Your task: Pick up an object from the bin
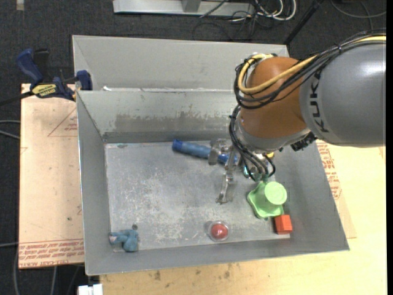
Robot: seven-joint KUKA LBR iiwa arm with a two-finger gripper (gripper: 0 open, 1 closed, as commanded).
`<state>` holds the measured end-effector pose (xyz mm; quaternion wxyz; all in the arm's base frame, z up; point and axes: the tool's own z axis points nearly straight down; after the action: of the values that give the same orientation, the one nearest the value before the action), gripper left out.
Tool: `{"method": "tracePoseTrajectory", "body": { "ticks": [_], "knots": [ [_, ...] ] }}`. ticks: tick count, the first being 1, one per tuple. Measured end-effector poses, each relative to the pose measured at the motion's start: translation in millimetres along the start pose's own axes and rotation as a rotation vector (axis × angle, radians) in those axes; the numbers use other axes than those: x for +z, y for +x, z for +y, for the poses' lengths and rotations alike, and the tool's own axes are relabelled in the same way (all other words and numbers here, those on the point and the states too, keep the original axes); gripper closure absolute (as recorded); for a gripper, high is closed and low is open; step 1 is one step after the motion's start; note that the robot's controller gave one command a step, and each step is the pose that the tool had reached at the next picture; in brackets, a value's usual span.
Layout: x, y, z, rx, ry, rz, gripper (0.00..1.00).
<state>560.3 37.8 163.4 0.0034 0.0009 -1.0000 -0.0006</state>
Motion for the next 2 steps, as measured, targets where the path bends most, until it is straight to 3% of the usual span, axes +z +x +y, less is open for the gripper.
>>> {"method": "tracePoseTrajectory", "body": {
  "ticks": [1, 2],
  "knots": [
    [93.4, -58.3, -81.2, 0.0, 0.0, -0.016, 0.0],
    [60.5, -77.0, -116.7, -0.04, 0.003, -0.015, 0.0]
  ]
}}
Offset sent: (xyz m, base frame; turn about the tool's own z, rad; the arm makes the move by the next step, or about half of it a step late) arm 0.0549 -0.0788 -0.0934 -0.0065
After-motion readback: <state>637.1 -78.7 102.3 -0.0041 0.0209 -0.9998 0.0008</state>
